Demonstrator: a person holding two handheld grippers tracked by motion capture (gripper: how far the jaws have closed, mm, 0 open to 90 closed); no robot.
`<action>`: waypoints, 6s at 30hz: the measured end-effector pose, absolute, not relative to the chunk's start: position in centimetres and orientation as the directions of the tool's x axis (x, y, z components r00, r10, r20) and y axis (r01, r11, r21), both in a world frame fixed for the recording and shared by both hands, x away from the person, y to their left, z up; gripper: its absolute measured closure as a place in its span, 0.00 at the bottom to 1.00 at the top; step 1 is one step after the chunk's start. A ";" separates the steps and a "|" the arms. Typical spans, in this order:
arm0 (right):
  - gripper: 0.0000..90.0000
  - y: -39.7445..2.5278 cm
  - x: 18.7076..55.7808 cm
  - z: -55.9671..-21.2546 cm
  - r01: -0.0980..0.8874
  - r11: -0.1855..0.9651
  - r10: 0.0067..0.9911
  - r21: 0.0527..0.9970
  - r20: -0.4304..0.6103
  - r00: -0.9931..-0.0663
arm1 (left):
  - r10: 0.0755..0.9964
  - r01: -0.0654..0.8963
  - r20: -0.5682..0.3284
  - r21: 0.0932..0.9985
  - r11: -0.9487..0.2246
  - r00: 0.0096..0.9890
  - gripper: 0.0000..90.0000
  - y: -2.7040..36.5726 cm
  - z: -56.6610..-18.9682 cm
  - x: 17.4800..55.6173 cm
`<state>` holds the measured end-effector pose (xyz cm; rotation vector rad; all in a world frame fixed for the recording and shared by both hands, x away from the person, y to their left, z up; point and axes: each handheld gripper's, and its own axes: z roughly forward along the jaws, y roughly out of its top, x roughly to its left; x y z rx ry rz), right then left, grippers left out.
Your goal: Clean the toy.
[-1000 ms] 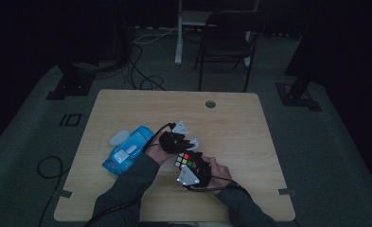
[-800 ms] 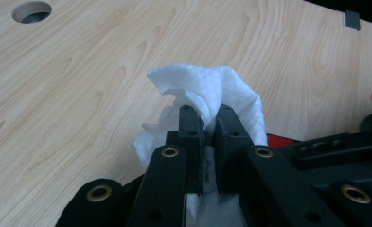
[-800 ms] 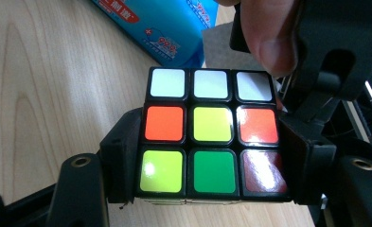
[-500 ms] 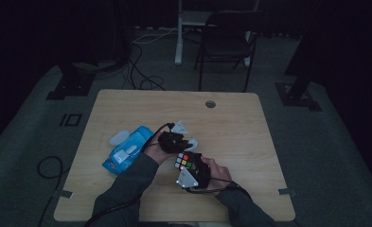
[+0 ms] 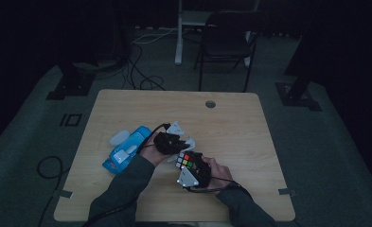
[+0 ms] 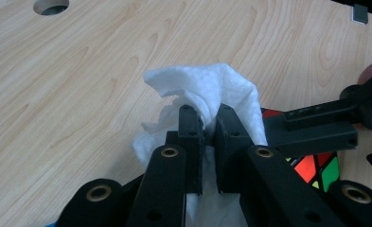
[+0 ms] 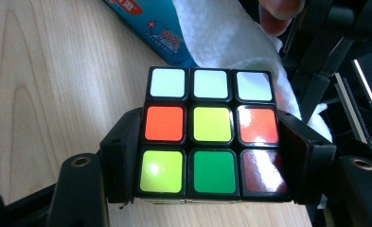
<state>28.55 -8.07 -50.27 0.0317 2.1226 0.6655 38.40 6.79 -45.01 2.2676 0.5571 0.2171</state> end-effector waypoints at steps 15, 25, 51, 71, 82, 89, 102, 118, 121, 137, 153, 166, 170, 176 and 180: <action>0.38 -7.4 27.9 -50.5 -0.256 0.876 0.200 0.408 -0.792 -0.576 | 0.408 0.333 -0.064 0.697 -0.635 0.911 0.93 5.8 -45.4 39.3; 0.38 -7.4 27.7 -50.6 -0.269 0.875 0.190 0.402 -0.796 -0.574 | 0.382 0.339 -0.097 0.687 -0.643 0.919 0.93 5.4 -45.5 39.7; 0.38 -8.9 29.3 -49.7 -0.147 0.792 0.344 0.592 -0.632 -0.694 | 0.471 0.329 -0.040 0.767 -0.551 0.881 0.93 7.9 -44.7 38.1; 0.38 -10.3 31.1 -49.0 0.038 0.661 0.460 0.749 -0.364 -0.810 | 0.513 0.283 0.003 0.831 -0.479 0.858 0.93 8.9 -44.9 35.2; 0.38 -10.6 31.7 -49.0 0.094 0.637 0.477 0.765 -0.295 -0.828 | 0.516 0.273 0.016 0.835 -0.478 0.857 0.93 8.5 -45.5 34.3; 0.38 -10.9 32.2 -48.9 0.132 0.629 0.495 0.767 -0.264 -0.828 | 0.482 0.253 0.024 0.828 -0.500 0.876 0.94 7.8 -46.0 33.3; 0.38 -11.4 32.8 -48.5 0.168 0.625 0.518 0.762 -0.245 -0.819 | 0.504 0.256 0.037 0.828 -0.499 0.863 0.93 8.8 -46.0 33.1; 0.38 -11.0 32.8 -48.6 0.180 0.617 0.497 0.766 -0.201 -0.844 | 0.396 0.215 0.032 0.799 -0.562 0.918 0.93 6.4 -45.8 33.6; 0.38 -11.2 32.8 -48.8 0.186 0.614 0.501 0.767 -0.197 -0.843 | 0.362 0.208 0.022 0.786 -0.582 0.932 0.93 6.0 -45.9 33.4; 0.38 -11.0 32.7 -48.9 0.190 0.615 0.497 0.765 -0.189 -0.847 | 0.366 0.202 0.022 0.803 -0.561 0.930 0.93 6.1 -46.1 33.8; 0.38 -11.5 32.6 -48.6 0.186 0.598 0.499 0.780 -0.181 -0.847 | 0.517 0.247 0.041 0.845 -0.475 0.855 0.93 7.9 -46.1 34.3; 0.38 -12.1 32.5 -48.1 0.190 0.549 0.506 0.814 -0.142 -0.851 | 0.587 0.290 0.040 0.841 -0.457 0.808 0.93 8.3 -46.9 34.8; 0.38 -12.0 32.5 -48.1 0.190 0.557 0.504 0.809 -0.148 -0.851 | 0.586 0.294 0.038 0.838 -0.460 0.810 0.93 8.2 -47.1 34.8; 0.38 -12.0 32.3 -48.1 0.184 0.547 0.501 0.817 -0.144 -0.853 | 0.596 0.312 0.035 0.826 -0.469 0.802 0.93 8.2 -47.8 35.1; 0.38 -12.3 32.4 -47.6 0.180 0.526 0.512 0.831 -0.141 -0.847 | 0.590 0.327 0.030 0.810 -0.488 0.807 0.93 8.2 -48.6 35.1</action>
